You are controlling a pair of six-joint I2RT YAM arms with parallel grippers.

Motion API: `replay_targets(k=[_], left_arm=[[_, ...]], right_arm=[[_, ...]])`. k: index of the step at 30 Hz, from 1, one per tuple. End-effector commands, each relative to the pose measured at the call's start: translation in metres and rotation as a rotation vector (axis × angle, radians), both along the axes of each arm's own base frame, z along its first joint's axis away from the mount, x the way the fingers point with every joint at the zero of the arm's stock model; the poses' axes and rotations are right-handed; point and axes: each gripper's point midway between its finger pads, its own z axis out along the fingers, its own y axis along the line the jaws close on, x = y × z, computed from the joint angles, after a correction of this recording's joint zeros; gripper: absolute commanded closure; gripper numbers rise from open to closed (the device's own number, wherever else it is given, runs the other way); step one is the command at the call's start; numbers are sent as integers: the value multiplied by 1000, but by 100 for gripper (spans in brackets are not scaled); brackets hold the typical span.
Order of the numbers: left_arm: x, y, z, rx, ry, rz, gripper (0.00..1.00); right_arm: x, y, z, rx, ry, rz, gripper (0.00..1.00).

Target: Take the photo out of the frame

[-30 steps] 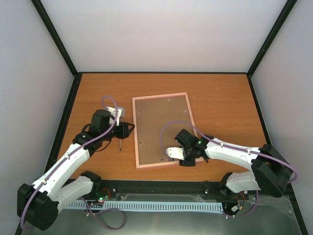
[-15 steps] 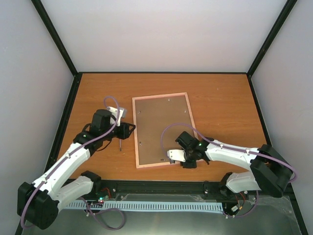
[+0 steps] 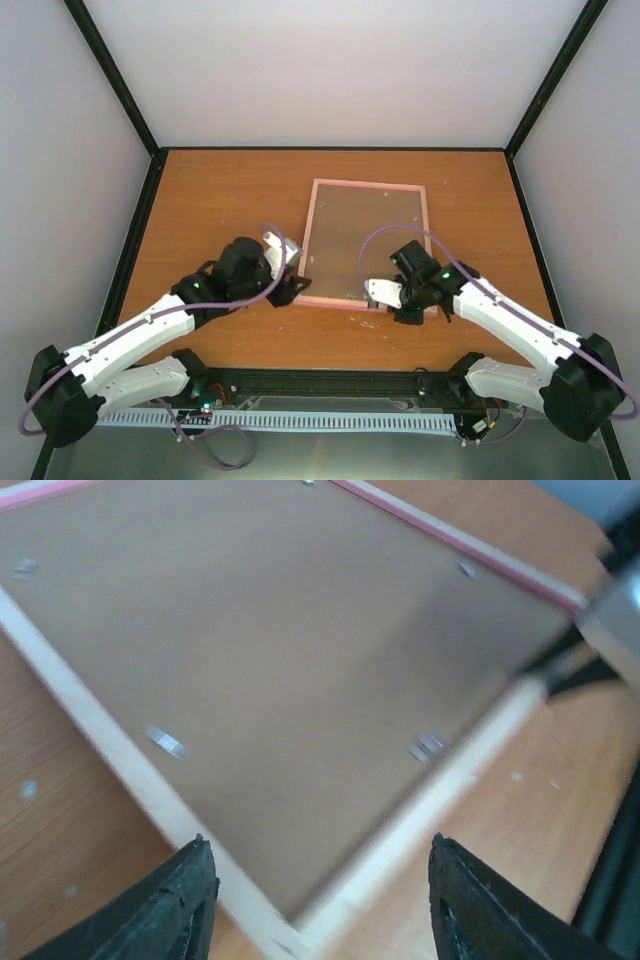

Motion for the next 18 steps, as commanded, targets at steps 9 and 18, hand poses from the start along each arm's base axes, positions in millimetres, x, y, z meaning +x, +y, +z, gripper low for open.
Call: replay_targets(k=[9, 18], left_arm=[[-49, -70, 15, 317, -486, -265, 35], [-43, -103, 8, 507, -727, -341, 35]], right_arm=[[6, -15, 72, 100, -63, -4, 97], [-5, -4, 89, 176, -2, -10, 97]])
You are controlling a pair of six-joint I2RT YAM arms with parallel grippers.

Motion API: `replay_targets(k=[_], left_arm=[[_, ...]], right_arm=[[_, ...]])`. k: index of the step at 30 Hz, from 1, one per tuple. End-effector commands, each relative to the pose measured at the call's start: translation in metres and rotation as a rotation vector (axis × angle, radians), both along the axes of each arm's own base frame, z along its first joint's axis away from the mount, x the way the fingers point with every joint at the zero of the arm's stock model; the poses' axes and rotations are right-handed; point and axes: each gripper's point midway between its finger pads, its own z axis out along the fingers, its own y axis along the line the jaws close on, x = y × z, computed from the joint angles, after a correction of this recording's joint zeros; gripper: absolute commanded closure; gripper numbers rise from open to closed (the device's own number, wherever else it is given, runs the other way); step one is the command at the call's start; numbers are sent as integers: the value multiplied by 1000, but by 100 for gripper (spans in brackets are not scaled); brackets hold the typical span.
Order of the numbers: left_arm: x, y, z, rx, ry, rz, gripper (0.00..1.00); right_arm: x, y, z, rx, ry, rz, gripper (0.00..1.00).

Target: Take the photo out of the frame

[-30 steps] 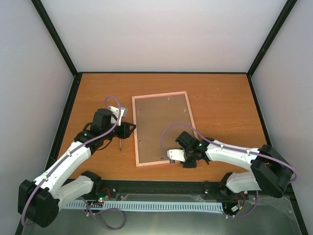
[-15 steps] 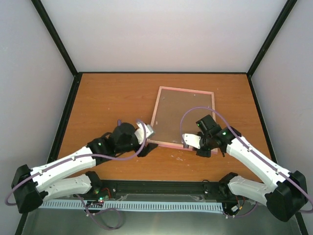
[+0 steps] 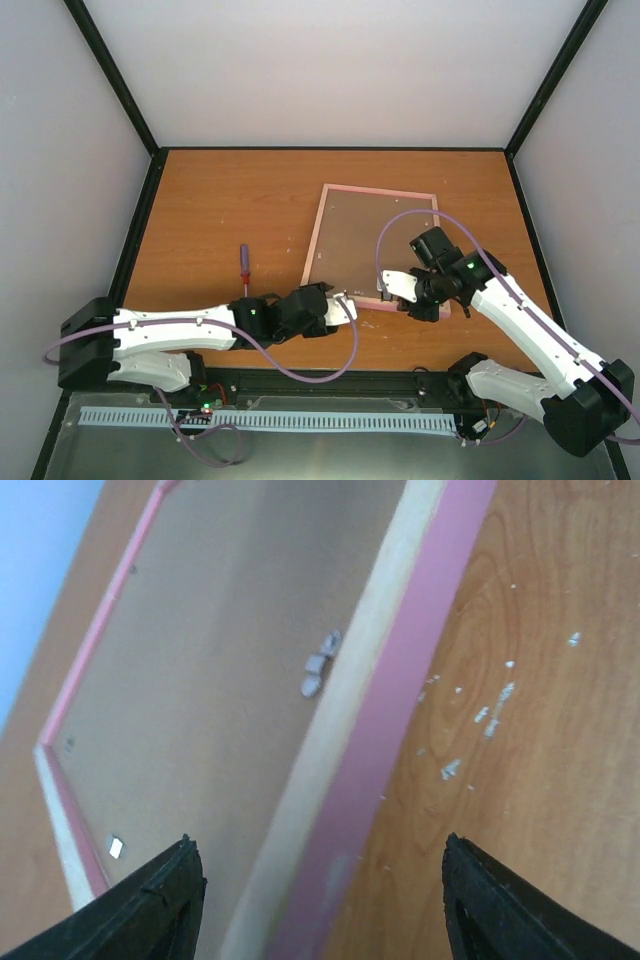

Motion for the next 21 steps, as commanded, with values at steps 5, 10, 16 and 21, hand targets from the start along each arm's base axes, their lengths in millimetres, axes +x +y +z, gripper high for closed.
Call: replay_targets(k=[5, 10, 16, 21], left_arm=[[21, -31, 32, 80, -292, -38, 37], [14, -39, 21, 140, -298, -84, 41], [19, -38, 16, 205, -359, -58, 49], [29, -35, 29, 215, -434, -6, 63]], right_arm=[[1, 16, 31, 113, -41, 27, 97], [1, 17, 37, 132, -42, 12, 97], [-1, 21, 43, 152, -24, 10, 97], [-3, 22, 47, 161, -12, 9, 97]])
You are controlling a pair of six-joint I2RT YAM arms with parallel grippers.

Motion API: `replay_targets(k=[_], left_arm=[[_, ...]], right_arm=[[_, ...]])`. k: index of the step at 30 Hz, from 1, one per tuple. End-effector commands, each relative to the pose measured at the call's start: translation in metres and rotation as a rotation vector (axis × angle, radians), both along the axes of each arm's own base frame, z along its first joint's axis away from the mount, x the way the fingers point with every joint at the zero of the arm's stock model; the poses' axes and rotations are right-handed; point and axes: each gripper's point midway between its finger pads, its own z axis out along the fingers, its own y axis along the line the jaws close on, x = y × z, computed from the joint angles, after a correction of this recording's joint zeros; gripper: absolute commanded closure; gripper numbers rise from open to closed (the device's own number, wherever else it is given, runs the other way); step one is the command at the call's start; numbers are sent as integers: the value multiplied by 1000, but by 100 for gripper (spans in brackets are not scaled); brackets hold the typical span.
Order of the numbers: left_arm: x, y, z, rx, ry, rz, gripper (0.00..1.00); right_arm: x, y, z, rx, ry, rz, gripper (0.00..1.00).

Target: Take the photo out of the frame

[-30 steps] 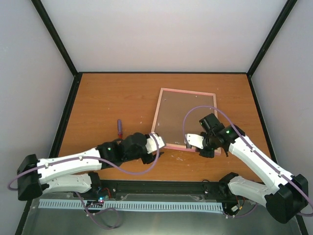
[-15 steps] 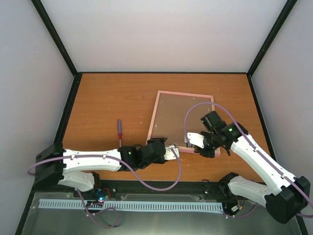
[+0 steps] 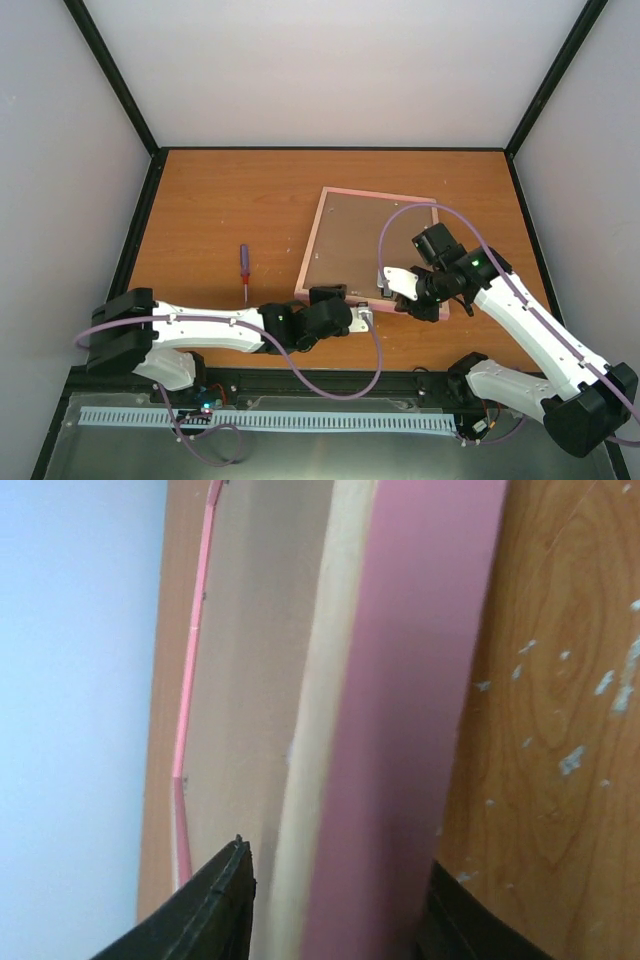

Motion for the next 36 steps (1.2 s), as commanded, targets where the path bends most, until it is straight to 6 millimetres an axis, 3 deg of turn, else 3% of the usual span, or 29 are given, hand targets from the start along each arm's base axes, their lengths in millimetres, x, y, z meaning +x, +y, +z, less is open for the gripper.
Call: replay_targets(k=[1, 7, 10, 14, 18, 28, 36], left_arm=[[10, -8, 39, -58, -122, 27, 68], [9, -5, 66, -122, -143, 23, 89], [6, -6, 76, -144, -120, 18, 94], [5, -7, 90, -158, -63, 29, 96], [10, -16, 104, -187, 12, 66, 96], [14, -38, 128, -298, 93, 57, 97], [8, -47, 147, -336, 96, -3, 95]], right_arm=[[7, 13, 30, 97, -69, 18, 97], [2, 16, 42, 132, -60, 6, 96], [2, 16, 59, 157, -90, -2, 64], [3, 12, 91, 184, -196, 11, 41], [10, 2, 102, 129, -298, 34, 36], [27, -35, 83, -109, -492, 84, 34], [40, -42, 88, -160, -589, 94, 35]])
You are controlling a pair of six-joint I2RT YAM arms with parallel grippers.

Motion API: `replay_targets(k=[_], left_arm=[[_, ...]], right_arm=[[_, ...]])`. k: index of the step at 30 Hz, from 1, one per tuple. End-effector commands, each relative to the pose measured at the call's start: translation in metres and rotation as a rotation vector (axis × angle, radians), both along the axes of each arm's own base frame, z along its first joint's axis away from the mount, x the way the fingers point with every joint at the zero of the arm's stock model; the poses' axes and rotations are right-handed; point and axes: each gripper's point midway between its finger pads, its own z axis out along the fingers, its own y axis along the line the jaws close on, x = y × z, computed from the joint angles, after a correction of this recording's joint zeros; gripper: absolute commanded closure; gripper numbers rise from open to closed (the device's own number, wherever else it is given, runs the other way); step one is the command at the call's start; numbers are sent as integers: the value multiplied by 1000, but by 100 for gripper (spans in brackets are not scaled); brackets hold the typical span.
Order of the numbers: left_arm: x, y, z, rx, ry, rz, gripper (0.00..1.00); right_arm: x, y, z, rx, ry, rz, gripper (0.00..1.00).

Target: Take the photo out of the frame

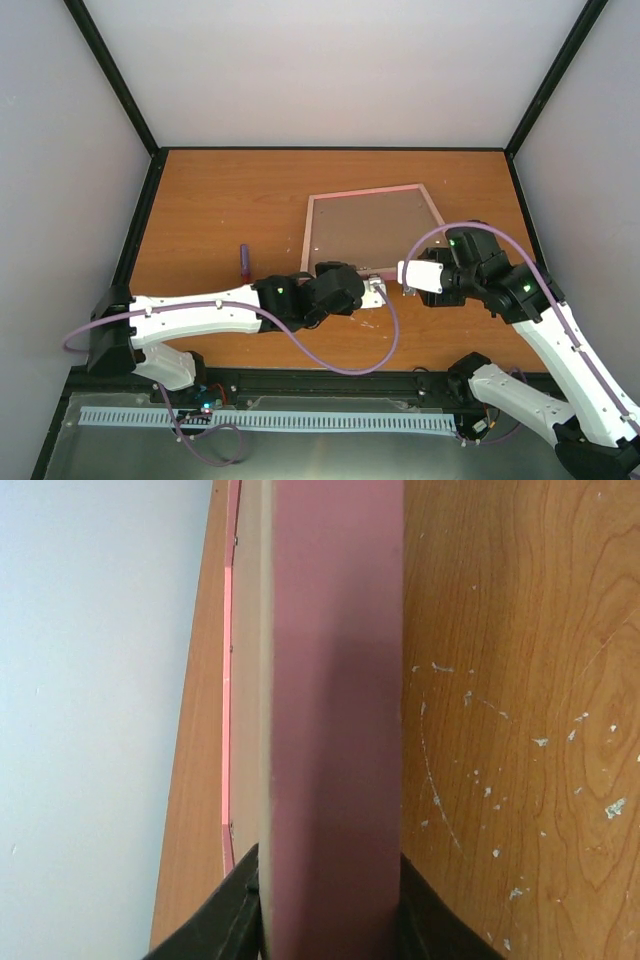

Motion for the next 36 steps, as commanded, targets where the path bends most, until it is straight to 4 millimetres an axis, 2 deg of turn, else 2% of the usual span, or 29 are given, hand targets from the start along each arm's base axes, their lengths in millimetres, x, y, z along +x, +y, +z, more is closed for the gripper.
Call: replay_targets(k=[1, 7, 10, 12, 13, 16, 18, 20, 23, 26, 29, 33, 36], left_arm=[[-5, -31, 66, -284, 40, -42, 95], [-8, -34, 80, -313, 40, -68, 94], [-8, -35, 85, -321, 30, -67, 94], [-5, -34, 88, -329, 17, -55, 89], [-2, -32, 91, -342, 5, -35, 81], [-1, -22, 112, -444, -20, -10, 44], [-9, -10, 124, -525, -25, -39, 28], [-19, 11, 132, -617, -46, -77, 19], [-46, 35, 119, -657, -54, -215, 12], [-52, 65, 110, -730, -72, -217, 9], [-55, 84, 94, -746, -48, -198, 9], [-65, 89, 71, -729, -10, -241, 11], [-63, 88, 56, -702, -2, -241, 13]], right_arm=[[12, -6, 5, -53, -95, 9, 35], [18, -12, 6, -116, -163, 37, 49], [18, -13, 10, -121, -180, 51, 62], [17, -12, 16, -112, -194, 53, 73], [17, -12, 20, -102, -204, 52, 79], [15, -11, 35, -67, -226, 37, 93], [11, -13, 41, -55, -233, 38, 97], [6, -14, 47, -46, -245, 44, 97], [-2, -16, 55, -32, -259, 59, 97], [-11, -18, 61, -19, -263, 68, 97], [-18, -20, 67, 1, -268, 77, 97], [-30, -15, 78, 57, -262, 105, 97], [-41, -10, 88, 105, -252, 143, 97]])
